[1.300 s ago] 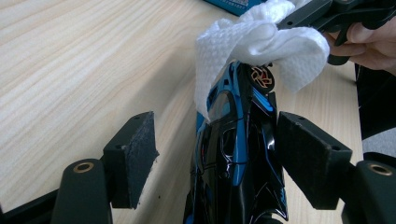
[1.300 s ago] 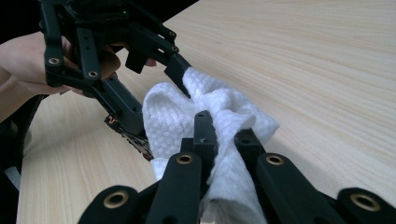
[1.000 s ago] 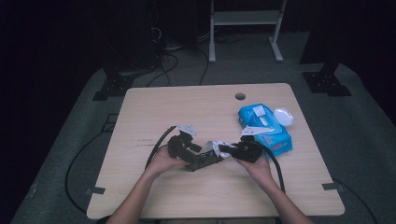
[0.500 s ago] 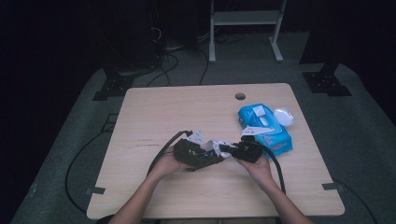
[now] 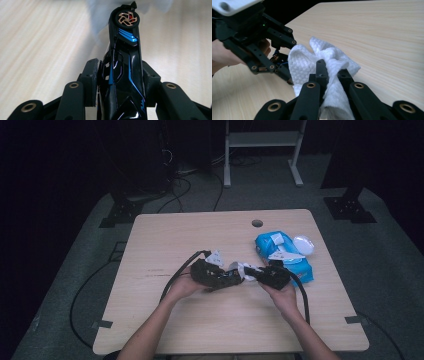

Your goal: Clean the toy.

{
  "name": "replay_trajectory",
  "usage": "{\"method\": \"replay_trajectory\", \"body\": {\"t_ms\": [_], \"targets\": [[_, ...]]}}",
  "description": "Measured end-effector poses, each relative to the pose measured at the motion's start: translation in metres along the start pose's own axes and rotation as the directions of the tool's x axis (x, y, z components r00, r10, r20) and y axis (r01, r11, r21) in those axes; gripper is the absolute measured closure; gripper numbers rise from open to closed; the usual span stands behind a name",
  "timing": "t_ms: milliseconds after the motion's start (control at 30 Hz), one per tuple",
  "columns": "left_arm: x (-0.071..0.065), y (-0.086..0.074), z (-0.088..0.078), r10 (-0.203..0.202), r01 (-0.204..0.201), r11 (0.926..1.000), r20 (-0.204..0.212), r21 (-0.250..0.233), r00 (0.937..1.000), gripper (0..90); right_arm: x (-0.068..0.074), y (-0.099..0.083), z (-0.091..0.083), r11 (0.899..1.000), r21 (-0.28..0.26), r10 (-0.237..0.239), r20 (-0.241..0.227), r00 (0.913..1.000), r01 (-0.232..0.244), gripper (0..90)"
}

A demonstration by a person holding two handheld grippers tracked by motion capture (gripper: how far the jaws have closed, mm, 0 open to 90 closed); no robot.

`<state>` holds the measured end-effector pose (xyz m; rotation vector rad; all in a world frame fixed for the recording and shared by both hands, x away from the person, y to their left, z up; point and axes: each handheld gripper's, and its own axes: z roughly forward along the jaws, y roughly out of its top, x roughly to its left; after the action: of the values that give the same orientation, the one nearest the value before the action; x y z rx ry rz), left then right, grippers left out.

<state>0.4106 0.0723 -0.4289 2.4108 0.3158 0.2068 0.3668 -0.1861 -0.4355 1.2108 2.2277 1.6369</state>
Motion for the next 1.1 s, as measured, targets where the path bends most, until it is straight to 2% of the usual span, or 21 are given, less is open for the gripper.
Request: {"method": "replay_trajectory", "body": {"t_ms": [133, 167, 267, 400, 467, 500, 533, 600, 733, 767, 867, 1100], "targets": [[0.011, 0.001, 0.004, 0.006, -0.005, 0.9999, -0.038, 0.009, 0.9993, 56.7, -0.005, 0.001, -0.007, 1.000, -0.008, 0.005, 0.016, 0.9999, -0.005, 83.0], [0.013, 0.000, 0.005, -0.010, 0.011, 0.9999, -0.032, 0.010, 0.9994, 56.8, -0.006, 0.001, -0.008, 1.000, -0.007, 0.003, 0.017, 0.9999, -0.003, 83.0], [0.018, -0.003, 0.011, -0.024, 0.024, 0.9996, -0.025, 0.014, 0.9994, 56.7, -0.008, 0.000, -0.012, 1.000, -0.004, 0.010, 0.019, 0.9998, -0.010, 83.0], [0.020, -0.006, 0.011, -0.057, 0.057, 0.9983, -0.008, -0.013, 0.9983, 56.6, -0.010, -0.001, -0.015, 1.000, 0.000, 0.011, 0.019, 0.9998, -0.011, 83.0], [0.021, -0.006, 0.011, -0.078, 0.078, 0.9967, 0.006, -0.022, 0.9969, 56.3, -0.010, -0.001, -0.016, 1.000, 0.005, 0.010, 0.019, 0.9998, -0.011, 83.0], [0.023, -0.007, 0.011, -0.089, 0.090, 0.9957, 0.028, -0.022, 0.9956, 55.7, -0.010, -0.001, -0.017, 1.000, 0.005, 0.010, 0.019, 0.9998, -0.010, 83.0], [0.025, -0.008, 0.010, -0.106, 0.107, 0.9938, 0.048, -0.029, 0.9932, 54.3, -0.010, -0.001, -0.018, 1.000, 0.003, 0.009, 0.021, 0.9997, -0.009, 83.0], [0.028, -0.010, 0.005, -0.145, 0.151, 0.9854, 0.087, -0.078, 0.9857, 49.3, -0.010, -0.001, -0.020, 1.000, 0.001, 0.009, 0.017, 0.9998, -0.009, 83.0], [0.034, -0.012, -0.005, -0.185, 0.198, 0.9716, 0.104, -0.129, 0.9771, 43.4, -0.010, -0.001, -0.024, 1.000, 0.001, 0.002, 0.021, 0.9998, -0.002, 82.9], [0.036, -0.012, -0.008, -0.186, 0.199, 0.9715, 0.107, -0.128, 0.9766, 43.2, -0.011, -0.001, -0.025, 1.000, -0.001, 0.002, 0.024, 0.9997, -0.002, 83.0], [0.042, -0.014, -0.012, -0.218, 0.237, 0.9597, 0.132, -0.151, 0.9669, 43.1, -0.012, -0.001, -0.027, 1.000, -0.002, 0.004, 0.027, 0.9996, -0.004, 83.0], [0.045, -0.013, -0.016, -0.240, 0.262, 0.9493, 0.134, -0.174, 0.9614, 42.1, -0.012, -0.003, -0.028, 1.000, 0.008, -0.001, 0.031, 0.9995, 0.001, 83.0]]}}
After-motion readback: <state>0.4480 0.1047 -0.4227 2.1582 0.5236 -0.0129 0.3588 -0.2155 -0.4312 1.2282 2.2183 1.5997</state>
